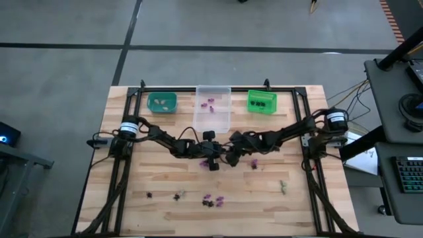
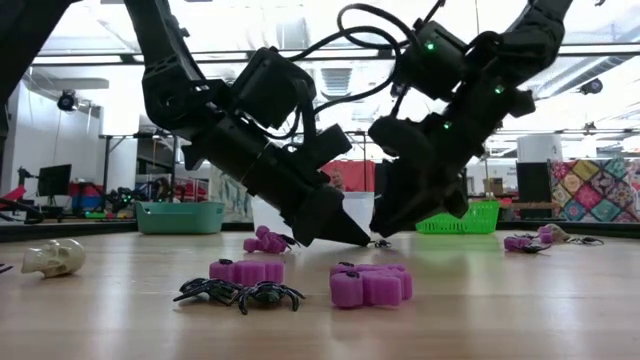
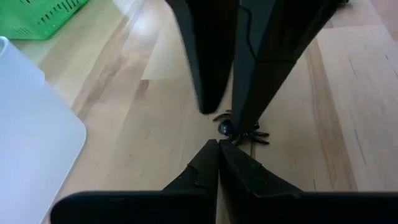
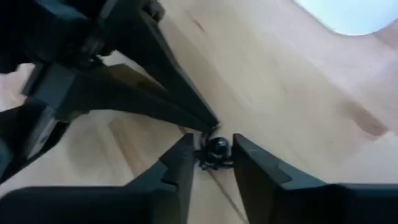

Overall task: Sort Halloween decoration
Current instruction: Put the black spider toy into the green bin

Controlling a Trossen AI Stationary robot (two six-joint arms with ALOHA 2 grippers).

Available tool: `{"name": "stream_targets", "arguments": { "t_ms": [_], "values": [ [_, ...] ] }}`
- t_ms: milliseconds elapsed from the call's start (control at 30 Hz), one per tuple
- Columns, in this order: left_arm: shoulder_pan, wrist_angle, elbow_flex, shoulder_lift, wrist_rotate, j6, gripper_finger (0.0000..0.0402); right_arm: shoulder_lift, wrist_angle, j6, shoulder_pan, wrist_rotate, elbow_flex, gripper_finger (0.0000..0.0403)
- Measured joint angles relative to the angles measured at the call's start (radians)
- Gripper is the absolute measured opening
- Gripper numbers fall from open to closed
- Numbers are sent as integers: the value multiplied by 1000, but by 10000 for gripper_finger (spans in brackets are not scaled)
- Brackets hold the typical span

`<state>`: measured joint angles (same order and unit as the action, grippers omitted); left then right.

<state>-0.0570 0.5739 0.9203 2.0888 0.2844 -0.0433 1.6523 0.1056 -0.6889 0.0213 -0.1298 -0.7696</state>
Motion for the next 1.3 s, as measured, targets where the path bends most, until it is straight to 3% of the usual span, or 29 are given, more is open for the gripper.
{"name": "stream_targets", "arguments": {
  "t_ms": [200,367,567,1067,1300],
  "values": [
    [-3,-15,0,-16,-9,1,0,-49,-129,-24,-2,-1,-25,177],
    [-8,-29,-3,-42,-27,1,0,-60,-199,-47,0,8,-23,206],
    [-8,31,1,-28,-77,0,0,-59,-195,-48,5,25,-21,210],
    [12,66,4,36,-58,12,0,-30,-146,-64,4,-2,-19,210],
    [9,53,4,28,-58,15,0,-42,-161,174,4,-28,-19,210]
  ]
}}
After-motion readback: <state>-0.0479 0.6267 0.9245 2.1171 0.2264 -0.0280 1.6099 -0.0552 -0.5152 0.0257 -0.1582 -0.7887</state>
